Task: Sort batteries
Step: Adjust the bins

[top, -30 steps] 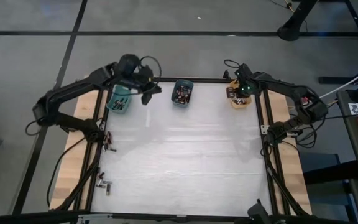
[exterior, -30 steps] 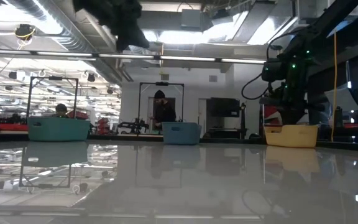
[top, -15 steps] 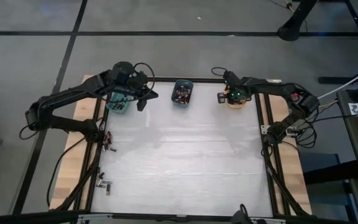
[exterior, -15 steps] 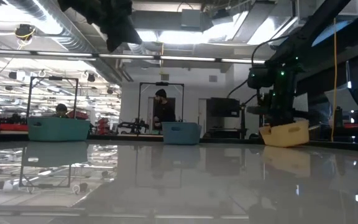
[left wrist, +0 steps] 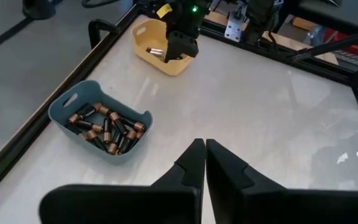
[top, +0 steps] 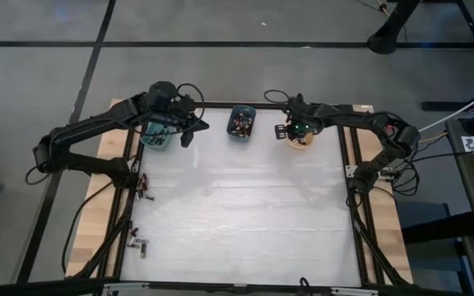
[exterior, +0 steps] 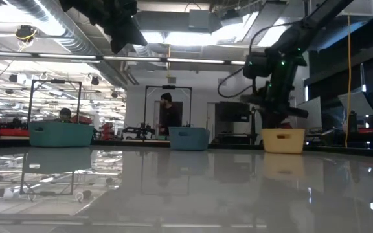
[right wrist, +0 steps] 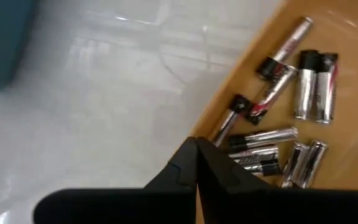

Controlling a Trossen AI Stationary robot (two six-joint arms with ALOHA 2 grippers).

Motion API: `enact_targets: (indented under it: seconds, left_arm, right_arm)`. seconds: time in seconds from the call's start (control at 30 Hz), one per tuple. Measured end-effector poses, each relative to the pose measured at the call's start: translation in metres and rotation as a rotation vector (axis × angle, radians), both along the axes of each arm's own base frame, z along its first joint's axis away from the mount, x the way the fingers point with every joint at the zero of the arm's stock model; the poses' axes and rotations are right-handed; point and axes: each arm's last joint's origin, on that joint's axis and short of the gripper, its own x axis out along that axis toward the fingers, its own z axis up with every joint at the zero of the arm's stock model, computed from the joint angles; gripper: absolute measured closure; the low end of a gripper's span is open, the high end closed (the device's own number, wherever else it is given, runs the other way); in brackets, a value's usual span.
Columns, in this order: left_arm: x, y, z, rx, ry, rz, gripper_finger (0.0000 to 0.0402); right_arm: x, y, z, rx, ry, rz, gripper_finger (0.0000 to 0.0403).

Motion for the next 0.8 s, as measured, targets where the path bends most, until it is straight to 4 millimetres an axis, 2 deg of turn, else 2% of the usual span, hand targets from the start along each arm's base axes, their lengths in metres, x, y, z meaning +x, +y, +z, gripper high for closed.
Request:
enact_targets:
  seconds: [0.2,0.33,0.57,0.8]
  left_arm:
    - [0.000,0.000,0.000,0.007,0.003,-0.005,0.0401]
    - [-0.002,-0.001,-0.004,-0.009,0.041,-0.009,0.0401]
    - [-0.005,-0.003,-0.006,-0.036,0.071,-0.003,0.0401]
    - [-0.005,-0.002,-0.003,-0.005,0.062,0.038,0.0401]
  right_arm:
    - [0.003,-0.003,0.030,-0.141,0.135,-0.044,0.0403]
    - [-0.012,-0.015,0.049,-0.217,0.209,-0.135,0.0403]
    - [-0.059,-0.039,0.052,-0.190,0.380,-0.332,0.0403]
    - [-0.074,-0.051,0.048,-0.167,0.436,-0.338,0.0403]
